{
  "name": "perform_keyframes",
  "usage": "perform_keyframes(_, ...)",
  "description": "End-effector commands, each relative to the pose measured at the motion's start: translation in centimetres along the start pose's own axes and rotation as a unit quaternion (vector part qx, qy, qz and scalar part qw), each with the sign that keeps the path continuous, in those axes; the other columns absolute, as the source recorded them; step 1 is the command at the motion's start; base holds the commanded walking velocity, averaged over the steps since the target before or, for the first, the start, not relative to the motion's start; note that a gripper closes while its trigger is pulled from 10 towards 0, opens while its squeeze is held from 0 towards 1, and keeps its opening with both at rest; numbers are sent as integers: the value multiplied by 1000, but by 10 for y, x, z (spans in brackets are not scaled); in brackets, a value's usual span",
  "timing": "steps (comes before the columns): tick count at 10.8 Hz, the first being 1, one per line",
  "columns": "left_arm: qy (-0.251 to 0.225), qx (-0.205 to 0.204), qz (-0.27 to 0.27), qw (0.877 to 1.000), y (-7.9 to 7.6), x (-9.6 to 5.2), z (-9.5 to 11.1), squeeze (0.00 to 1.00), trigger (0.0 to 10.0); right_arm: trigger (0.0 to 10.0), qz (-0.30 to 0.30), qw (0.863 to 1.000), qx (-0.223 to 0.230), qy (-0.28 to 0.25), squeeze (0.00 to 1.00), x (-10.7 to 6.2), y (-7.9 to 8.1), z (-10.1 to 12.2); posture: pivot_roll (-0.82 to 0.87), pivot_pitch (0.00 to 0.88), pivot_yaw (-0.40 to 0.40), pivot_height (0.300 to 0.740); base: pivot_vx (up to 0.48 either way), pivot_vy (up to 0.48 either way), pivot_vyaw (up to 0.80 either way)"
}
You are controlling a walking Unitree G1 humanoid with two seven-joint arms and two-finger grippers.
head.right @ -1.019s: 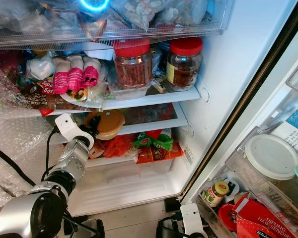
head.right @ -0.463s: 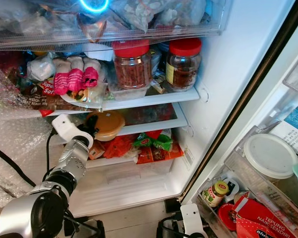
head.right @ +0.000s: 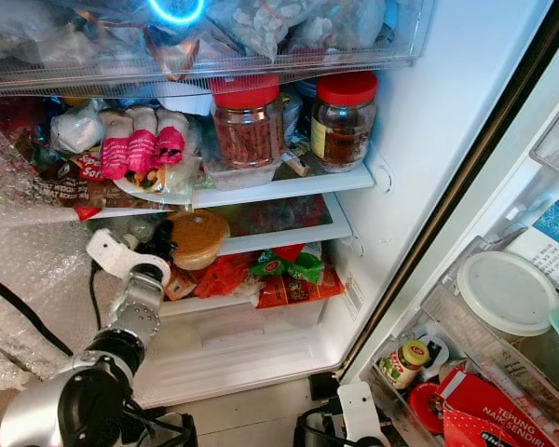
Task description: Restocking fridge
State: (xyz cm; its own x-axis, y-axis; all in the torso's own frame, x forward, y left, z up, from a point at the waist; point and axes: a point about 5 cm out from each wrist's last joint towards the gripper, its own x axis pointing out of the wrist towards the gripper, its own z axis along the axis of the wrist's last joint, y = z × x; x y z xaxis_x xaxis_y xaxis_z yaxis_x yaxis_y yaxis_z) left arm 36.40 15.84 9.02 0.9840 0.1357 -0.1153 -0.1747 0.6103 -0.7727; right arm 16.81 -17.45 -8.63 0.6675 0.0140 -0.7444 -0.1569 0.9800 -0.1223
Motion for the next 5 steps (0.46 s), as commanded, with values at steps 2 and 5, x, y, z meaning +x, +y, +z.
perform_keyframes(2, 9, -22, -24, 999, -2, -2, -5, 0, 10000, 10000, 28, 996, -19, 81, 0, -11, 11, -37, -200, 63, -10, 631, 0, 0, 0)
perform_keyframes(5, 11, -34, -68, 997, -6, -4, -6, 0, 10000, 10000, 29, 996, -16, 85, 0, -11, 12, -37, -200, 64, -8, 631, 0, 0, 0)
